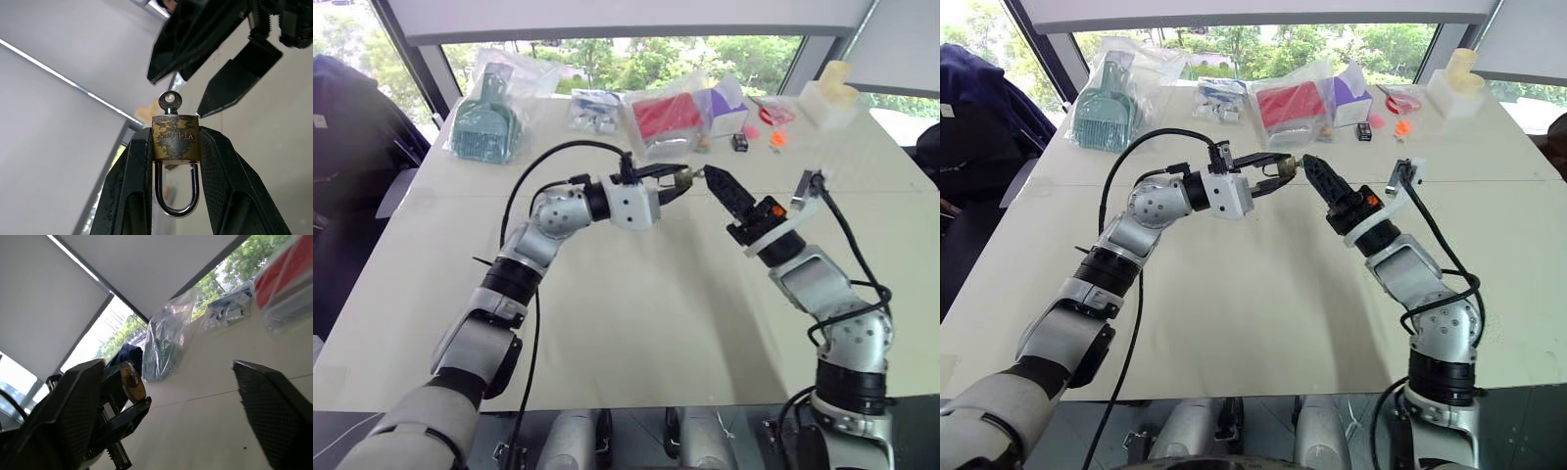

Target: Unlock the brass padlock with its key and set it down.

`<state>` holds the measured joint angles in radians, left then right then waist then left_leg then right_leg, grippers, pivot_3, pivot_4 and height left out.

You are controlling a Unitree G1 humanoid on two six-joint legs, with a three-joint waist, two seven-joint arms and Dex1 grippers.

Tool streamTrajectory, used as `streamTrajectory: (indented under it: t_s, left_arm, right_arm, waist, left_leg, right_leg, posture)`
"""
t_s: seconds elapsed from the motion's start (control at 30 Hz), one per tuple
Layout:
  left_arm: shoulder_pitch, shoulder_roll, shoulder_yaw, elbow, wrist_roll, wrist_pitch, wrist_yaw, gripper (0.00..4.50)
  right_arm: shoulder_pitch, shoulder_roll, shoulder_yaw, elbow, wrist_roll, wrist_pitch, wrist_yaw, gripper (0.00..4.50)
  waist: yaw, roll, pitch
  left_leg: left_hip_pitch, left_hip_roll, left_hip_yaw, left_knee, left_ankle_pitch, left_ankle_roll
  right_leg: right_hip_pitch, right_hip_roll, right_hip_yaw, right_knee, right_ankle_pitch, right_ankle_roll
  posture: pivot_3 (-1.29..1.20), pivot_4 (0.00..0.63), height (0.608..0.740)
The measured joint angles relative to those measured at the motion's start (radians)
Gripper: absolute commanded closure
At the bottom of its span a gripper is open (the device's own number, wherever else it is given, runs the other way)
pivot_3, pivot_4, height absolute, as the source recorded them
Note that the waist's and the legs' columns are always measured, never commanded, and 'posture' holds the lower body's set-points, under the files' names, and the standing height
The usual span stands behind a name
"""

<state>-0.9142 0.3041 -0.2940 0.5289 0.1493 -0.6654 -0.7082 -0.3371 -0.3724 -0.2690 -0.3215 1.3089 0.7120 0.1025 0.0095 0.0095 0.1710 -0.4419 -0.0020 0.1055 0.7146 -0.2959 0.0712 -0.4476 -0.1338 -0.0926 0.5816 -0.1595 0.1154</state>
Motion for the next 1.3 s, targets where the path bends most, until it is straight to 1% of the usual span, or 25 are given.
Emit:
streamTrajectory:
  t_s: [0.13,0.27,0.6,0.7,0.8,0.9,0.93,1.17,1.2,1.3]
  left_arm:
    - [0.018,-0.002,-0.010,-0.023,-0.035,0.018,-0.072,3.72]
    - [0.030,-0.001,-0.015,-0.060,-0.052,0.026,-0.107,3.72]
    - [0.037,-0.002,-0.017,-0.108,-0.052,0.028,-0.135,3.72]
    - [0.037,-0.003,-0.017,-0.112,-0.052,0.028,-0.135,3.72]
    - [0.037,-0.004,-0.018,-0.112,-0.051,0.028,-0.136,3.72]
    - [0.039,-0.002,-0.019,-0.111,-0.051,0.031,-0.136,3.72]
    - [0.040,-0.001,-0.019,-0.111,-0.054,0.029,-0.138,3.72]
    - [0.042,0.003,-0.019,-0.111,-0.057,0.029,-0.145,3.72]
    - [0.042,0.006,-0.019,-0.111,-0.068,0.033,-0.156,2.67]
    - [0.044,0.013,-0.015,-0.113,-0.089,0.058,-0.177,1.63]
  right_arm:
    - [0.022,-0.037,0.030,-0.013,-0.017,0.026,0.074,0.05]
    - [0.029,-0.068,0.036,-0.024,-0.037,0.046,0.125,0.05]
    - [0.033,-0.081,0.036,-0.023,-0.068,0.070,0.162,0.05]
    - [0.039,-0.080,0.036,-0.023,-0.071,0.078,0.163,1.11]
    - [0.039,-0.077,0.037,-0.023,-0.071,0.081,0.166,2.77]
    - [0.040,-0.069,0.042,-0.030,-0.067,0.082,0.185,4.26]
    - [0.040,-0.070,0.041,-0.029,-0.068,0.083,0.191,4.46]
    - [0.041,-0.059,0.042,-0.029,-0.070,0.085,0.192,4.46]
    - [0.042,-0.057,0.044,-0.029,-0.071,0.087,0.191,4.46]
    - [0.050,-0.044,0.055,-0.028,-0.074,0.090,0.178,4.46]
  waist:
    - [0.001,0.000,0.000]
    - [0.003,0.000,0.000]
    - [0.003,0.000,0.000]
    - [0.003,0.000,0.000]
    - [0.003,0.000,0.000]
    - [0.003,0.000,0.000]
    - [0.003,0.000,0.000]
    - [0.003,0.000,0.000]
    - [0.002,0.000,0.000]
    - [0.003,0.000,0.000]
  left_leg:
    - [0.000,0.000,0.000,0.000,0.000,0.000]
    - [0.000,0.000,0.000,0.001,0.000,0.000]
    - [0.000,0.000,-0.001,0.001,0.000,0.000]
    - [0.000,0.000,-0.001,0.001,0.000,0.000]
    - [0.000,0.000,-0.001,0.001,0.000,0.000]
    - [0.000,0.000,-0.001,0.001,0.000,0.000]
    - [0.000,0.000,-0.001,0.001,0.000,0.000]
    - [0.000,0.000,-0.001,0.001,0.000,0.000]
    - [0.000,0.000,-0.001,0.001,0.000,0.000]
    - [0.000,0.000,-0.001,0.001,0.000,0.000]
  right_leg:
    - [0.000,0.000,0.000,0.000,0.000,0.000]
    - [0.000,0.000,0.000,0.000,0.000,0.000]
    - [0.000,0.000,0.000,0.000,0.000,0.000]
    - [0.000,0.000,0.000,0.000,0.000,0.000]
    - [0.000,0.000,0.000,0.000,0.000,0.000]
    - [0.000,0.000,0.000,0.000,0.000,0.000]
    - [0.000,0.000,0.000,0.000,0.000,0.000]
    - [0.000,0.000,0.000,0.000,0.000,0.000]
    - [0.000,0.000,0.000,0.000,0.000,0.000]
    - [0.000,0.000,0.000,0.000,0.000,0.000]
  posture:
    - [0.00,0.150,0.735]
    - [0.00,0.150,0.735]
    - [0.00,0.150,0.735]
    - [0.00,0.150,0.735]
    - [0.00,0.150,0.735]
    - [0.00,0.150,0.735]
    - [0.00,0.150,0.735]
    - [0.00,0.150,0.735]
    - [0.00,0.150,0.735]
    - [0.00,0.150,0.735]
